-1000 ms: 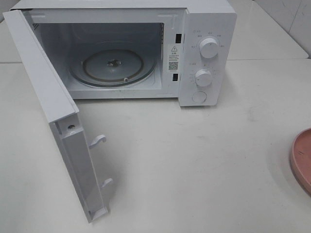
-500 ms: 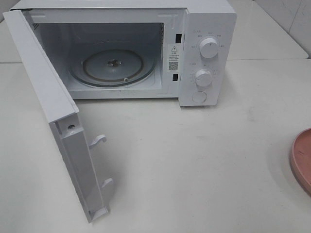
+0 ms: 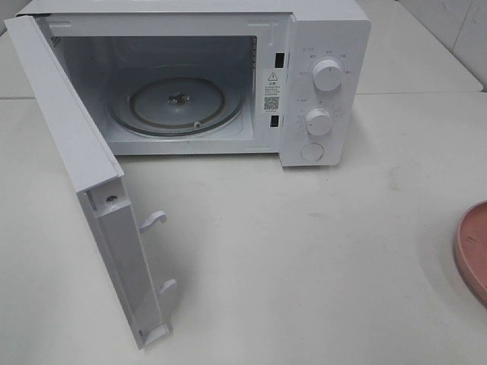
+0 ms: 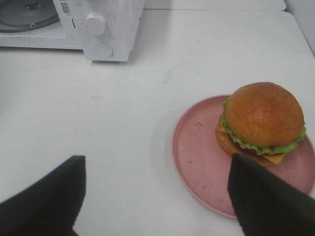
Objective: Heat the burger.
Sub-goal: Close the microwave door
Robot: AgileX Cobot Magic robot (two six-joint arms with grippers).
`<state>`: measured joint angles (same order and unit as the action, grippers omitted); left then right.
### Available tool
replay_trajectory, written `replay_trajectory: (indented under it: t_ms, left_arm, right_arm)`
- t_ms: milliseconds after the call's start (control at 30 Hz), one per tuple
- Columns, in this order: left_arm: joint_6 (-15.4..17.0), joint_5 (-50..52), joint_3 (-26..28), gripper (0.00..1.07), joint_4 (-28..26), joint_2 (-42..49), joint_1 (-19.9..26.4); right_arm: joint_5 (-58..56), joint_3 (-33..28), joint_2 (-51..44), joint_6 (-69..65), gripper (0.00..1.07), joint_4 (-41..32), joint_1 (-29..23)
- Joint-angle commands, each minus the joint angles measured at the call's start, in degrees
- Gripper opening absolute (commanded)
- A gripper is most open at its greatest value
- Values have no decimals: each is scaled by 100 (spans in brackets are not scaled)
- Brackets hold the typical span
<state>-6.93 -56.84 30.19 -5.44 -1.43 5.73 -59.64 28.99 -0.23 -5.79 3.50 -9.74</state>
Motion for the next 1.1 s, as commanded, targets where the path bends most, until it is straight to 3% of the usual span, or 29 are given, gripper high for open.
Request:
replay_trajectory:
  t_ms: [33,100,133,167,200,233,267,300,333,367,400,433,467,500,733,967,1100]
  left_arm:
    - [23,561,57,92,-46,-487,23]
    - [23,670,57,87,-46,-619,23]
    - [23,865,57,76,-46,-871,23]
    - [23,865,57,76,-46,-871,23]
    - [23,974,57,69,-46,-980,23]
    - [23,1163,52,55,-52,-1243,23]
    - [23,1163,52,55,-52,-1243,23]
    - [23,1215,46,50,-52,-1352,23]
    - [23,1369,46,38,-57,-1627,23]
    - [23,1369,46,38,-57,-1627,23]
    - [23,1467,46,30,-57,-1776,23]
    - [23,1627,46,15,-80,-2028,23]
    - [23,1627,46,15,-80,-2028,23]
    - [23,1851,29,1,-97,-2280,23]
    - [17,3168,-355,0,-143,-2939,23]
    - [-166,5581,-1261,0,-286,-3621,23]
    - [-172,6509,-1495,0,-241,-3959,23]
  right_arm:
    - [17,6,-155,52,76,17,34]
    - [17,6,-155,52,76,17,34]
    - [17,6,-155,52,76,17,34]
    - [17,6,-155,52,76,17,34]
    - [17,6,-155,52,76,17,34]
    - [17,6,-155,52,76,17,34]
    - [17,6,-155,52,76,17,34]
    - [17,6,-155,52,76,17,34]
    - [17,6,-155,52,76,17,34]
    - [17,6,-155,52,76,17,34]
    - [17,6,-155,52,76,17,34]
    - [17,6,-155,52,76,17,34]
    - [17,6,-155,52,76,17,34]
    - [17,6,-155,52,76,17,34]
    - [17,6,-155,52,76,17,34]
    - [17,6,-155,52,76,17,34]
    - [17,6,-155,52,76,17,34]
